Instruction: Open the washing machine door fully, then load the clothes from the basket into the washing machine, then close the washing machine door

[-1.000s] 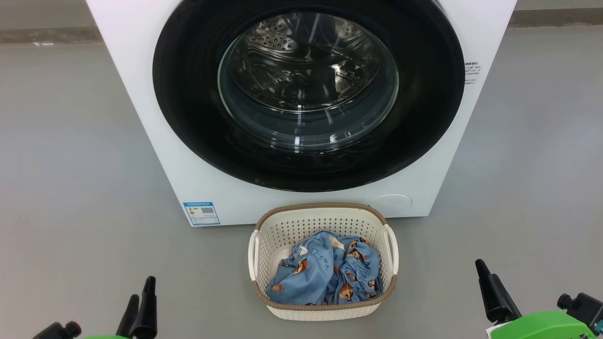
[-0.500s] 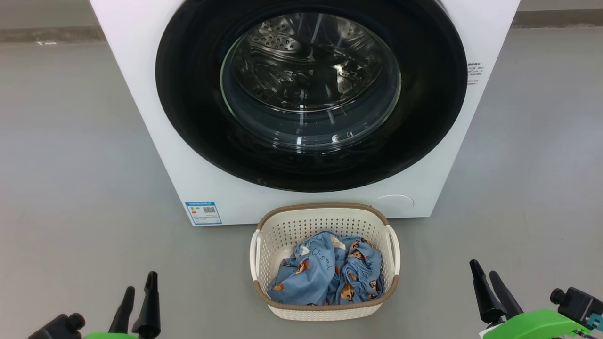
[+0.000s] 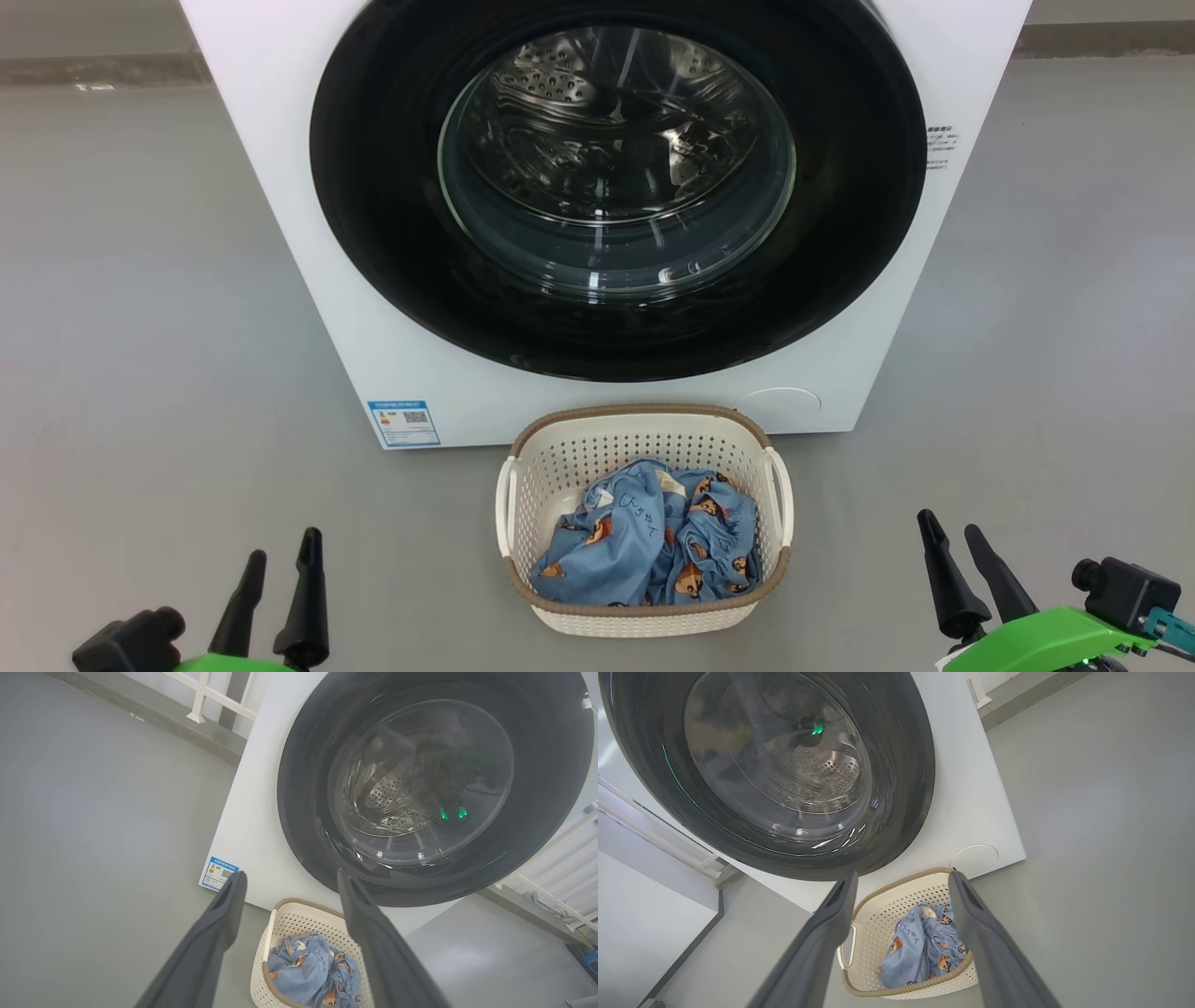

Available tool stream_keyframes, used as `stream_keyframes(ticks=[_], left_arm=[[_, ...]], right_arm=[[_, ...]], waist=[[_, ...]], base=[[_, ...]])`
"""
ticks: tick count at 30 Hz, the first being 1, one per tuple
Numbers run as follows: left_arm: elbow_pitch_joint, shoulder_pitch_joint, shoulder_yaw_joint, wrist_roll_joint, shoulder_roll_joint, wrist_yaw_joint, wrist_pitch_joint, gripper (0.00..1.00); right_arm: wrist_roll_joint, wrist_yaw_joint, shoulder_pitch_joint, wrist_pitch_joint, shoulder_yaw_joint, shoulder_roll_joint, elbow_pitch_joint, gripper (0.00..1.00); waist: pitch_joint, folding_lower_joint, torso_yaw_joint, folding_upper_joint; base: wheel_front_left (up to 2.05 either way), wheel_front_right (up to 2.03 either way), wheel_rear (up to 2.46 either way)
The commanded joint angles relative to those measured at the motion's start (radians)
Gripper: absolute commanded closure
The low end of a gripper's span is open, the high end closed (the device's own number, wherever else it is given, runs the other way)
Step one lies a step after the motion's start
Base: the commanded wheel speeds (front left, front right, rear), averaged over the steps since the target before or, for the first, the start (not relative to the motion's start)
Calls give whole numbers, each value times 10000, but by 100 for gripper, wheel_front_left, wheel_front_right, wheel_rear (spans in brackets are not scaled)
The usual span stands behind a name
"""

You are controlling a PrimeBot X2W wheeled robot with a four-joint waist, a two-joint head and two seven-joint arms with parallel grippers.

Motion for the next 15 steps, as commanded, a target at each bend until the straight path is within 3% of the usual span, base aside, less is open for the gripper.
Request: stream_keyframes(ticks=[1,15], left_arm=[[-346,-250,197,400,241,-20,-157,0],[-519,-247,33,1894,368,-24,-559,0]], right_arm=[[-345,11,-377,-197,201,-177,-189,0],[-1697,12,-327,-607,282,-280,-173,0]], waist=[[-5,0,0,0],[-26,0,32,0]], base=[[0,0,0],[0,0,0]])
